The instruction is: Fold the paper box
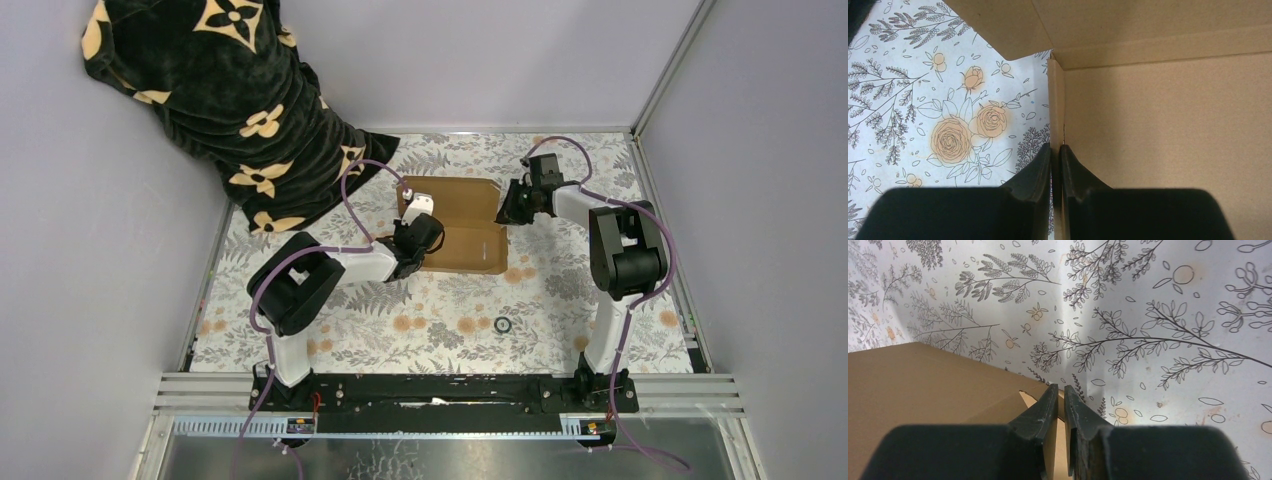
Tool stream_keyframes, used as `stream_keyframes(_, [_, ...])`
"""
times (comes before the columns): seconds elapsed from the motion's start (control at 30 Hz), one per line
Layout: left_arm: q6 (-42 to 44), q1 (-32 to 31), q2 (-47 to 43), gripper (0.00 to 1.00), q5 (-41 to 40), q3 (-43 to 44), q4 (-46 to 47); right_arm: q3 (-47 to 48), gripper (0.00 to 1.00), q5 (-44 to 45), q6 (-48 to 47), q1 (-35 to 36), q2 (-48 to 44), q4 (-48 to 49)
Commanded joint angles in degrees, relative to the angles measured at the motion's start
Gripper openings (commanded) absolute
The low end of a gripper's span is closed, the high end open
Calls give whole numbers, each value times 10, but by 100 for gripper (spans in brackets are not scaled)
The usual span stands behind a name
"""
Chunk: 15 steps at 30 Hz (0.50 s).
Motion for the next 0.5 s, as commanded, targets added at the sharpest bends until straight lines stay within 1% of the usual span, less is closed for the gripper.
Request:
stream_keyframes(0.0, [-5,-7,21,16,7,5,-40,-5,17,-34,-19,0,-7,17])
stream_keyframes(0.47, [-13,-10,26,15,2,8,-56,-43,17,-57,-42,0,-36,19])
